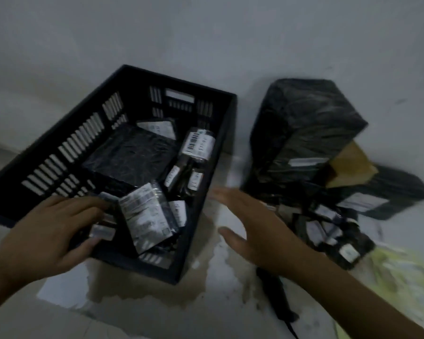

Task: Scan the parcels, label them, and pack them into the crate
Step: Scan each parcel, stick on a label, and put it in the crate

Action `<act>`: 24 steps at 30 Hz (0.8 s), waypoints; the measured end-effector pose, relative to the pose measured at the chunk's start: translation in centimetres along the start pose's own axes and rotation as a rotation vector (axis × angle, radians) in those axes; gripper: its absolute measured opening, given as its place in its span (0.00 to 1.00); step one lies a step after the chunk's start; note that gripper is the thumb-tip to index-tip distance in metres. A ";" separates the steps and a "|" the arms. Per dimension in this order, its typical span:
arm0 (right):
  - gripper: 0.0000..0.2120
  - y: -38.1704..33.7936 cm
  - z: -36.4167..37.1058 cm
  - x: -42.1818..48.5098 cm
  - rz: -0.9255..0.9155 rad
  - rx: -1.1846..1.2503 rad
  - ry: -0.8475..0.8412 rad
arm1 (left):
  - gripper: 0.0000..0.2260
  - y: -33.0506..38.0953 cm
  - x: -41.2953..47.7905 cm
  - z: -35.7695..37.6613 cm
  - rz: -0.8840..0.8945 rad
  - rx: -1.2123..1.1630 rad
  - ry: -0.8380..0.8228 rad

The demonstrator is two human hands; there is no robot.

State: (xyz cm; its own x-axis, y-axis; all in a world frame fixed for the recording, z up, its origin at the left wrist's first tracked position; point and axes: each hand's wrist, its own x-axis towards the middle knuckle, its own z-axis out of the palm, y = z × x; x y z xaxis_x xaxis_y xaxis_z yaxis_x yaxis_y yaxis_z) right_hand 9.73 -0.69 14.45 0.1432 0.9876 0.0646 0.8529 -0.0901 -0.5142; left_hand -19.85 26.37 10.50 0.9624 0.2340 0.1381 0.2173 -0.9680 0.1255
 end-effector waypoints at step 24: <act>0.35 16.3 6.2 -22.3 0.726 0.356 -0.228 | 0.28 27.4 25.9 18.8 0.070 -0.285 -0.258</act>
State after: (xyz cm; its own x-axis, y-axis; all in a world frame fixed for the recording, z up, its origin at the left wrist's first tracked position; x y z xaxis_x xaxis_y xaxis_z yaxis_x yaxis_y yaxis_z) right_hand 17.35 -23.41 -0.65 0.4578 0.7054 -0.5412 0.3730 -0.7049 -0.6033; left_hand 14.09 4.16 -0.99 0.9906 0.1022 -0.0909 0.1302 -0.9084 0.3972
